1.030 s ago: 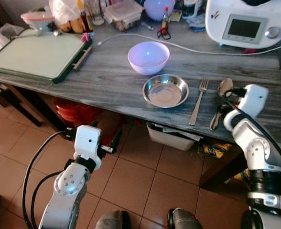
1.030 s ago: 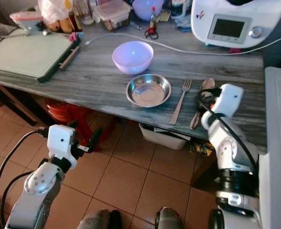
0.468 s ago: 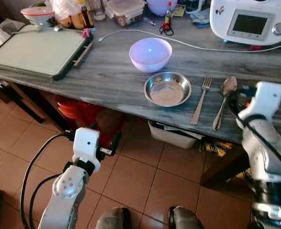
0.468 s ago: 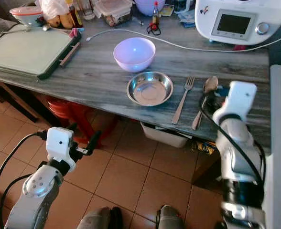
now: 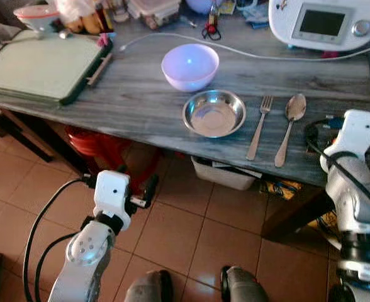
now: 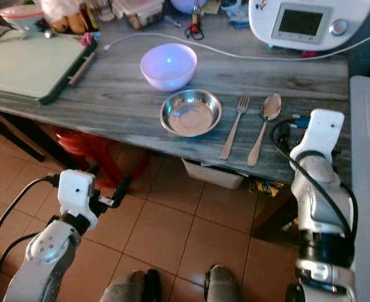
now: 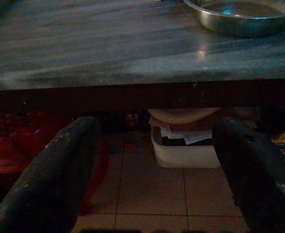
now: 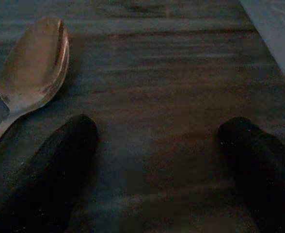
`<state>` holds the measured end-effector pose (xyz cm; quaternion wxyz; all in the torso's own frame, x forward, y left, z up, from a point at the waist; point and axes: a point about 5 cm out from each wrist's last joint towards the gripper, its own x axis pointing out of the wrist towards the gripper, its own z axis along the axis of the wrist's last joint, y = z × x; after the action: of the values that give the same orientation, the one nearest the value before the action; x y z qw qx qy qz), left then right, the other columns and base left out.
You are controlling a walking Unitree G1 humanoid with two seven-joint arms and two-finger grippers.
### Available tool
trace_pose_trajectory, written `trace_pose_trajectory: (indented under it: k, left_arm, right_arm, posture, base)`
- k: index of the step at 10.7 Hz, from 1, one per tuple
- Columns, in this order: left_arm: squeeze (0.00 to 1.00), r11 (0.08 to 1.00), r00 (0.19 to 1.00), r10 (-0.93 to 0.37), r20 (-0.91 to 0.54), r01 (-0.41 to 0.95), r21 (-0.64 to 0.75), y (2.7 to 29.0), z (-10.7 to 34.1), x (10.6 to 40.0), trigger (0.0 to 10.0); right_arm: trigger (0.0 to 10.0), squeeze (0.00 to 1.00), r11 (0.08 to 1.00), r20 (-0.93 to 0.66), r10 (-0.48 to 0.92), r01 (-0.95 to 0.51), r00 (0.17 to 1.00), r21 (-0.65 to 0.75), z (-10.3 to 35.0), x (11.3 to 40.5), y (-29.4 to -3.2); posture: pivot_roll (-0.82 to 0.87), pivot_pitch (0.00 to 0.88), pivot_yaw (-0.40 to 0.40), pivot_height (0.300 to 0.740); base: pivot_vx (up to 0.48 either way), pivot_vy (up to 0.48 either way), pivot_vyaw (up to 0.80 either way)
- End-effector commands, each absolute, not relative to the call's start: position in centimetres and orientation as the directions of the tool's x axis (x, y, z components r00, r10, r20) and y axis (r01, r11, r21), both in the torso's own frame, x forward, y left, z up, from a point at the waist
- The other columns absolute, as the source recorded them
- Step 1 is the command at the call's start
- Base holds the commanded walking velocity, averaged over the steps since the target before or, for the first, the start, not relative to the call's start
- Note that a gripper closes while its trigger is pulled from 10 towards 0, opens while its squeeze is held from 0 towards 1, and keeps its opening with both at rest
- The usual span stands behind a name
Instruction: Setting the table
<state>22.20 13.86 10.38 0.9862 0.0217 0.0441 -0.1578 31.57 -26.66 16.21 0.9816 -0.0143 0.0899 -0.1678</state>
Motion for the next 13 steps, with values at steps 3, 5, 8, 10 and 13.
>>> trace_pose_trajectory:
  k: [3,5,8,10,13]
  left_arm:
    - [0.00,0.949,0.945,-0.308,-0.113,0.313,0.031,14.3,10.4,21.7,10.0]
    - [0.00,0.950,0.945,-0.306,-0.119,0.311,0.027,14.2,10.3,21.7,10.0]
    - [0.00,0.950,0.945,-0.305,-0.119,0.310,0.024,14.1,10.3,21.7,10.0]
    - [0.00,0.949,0.943,-0.310,-0.118,0.315,0.021,14.0,10.3,21.8,10.0]
    - [0.00,0.949,0.944,-0.310,-0.113,0.314,0.018,13.9,10.3,21.9,10.0]
  right_arm:
    - [10.0,1.00,0.971,-0.233,-0.238,0.227,0.943,-0.075,15.5,32.8,-25.6]
    - [10.0,1.00,0.990,-0.247,-0.127,0.107,0.961,-0.093,15.3,33.4,-23.8]
    - [10.0,1.00,0.996,-0.248,-0.070,0.052,0.966,-0.079,15.3,33.2,-22.7]
    - [10.0,1.00,0.996,-0.253,-0.056,0.039,0.966,-0.075,15.2,32.9,-22.6]
    - [10.0,1.00,0.996,-0.241,-0.068,0.050,0.968,-0.080,15.4,33.0,-22.8]
  posture:
    - [0.02,0.214,0.122,0.740]
    - [0.02,0.213,0.118,0.740]
    - [0.02,0.212,0.118,0.740]
    - [0.01,0.212,0.117,0.740]
    - [0.01,0.209,0.111,0.740]
  base:
    - [0.000,0.000,0.00]
    - [0.000,0.000,0.00]
    - [0.000,0.000,0.00]
    - [0.000,0.000,0.00]
    - [0.000,0.000,0.00]
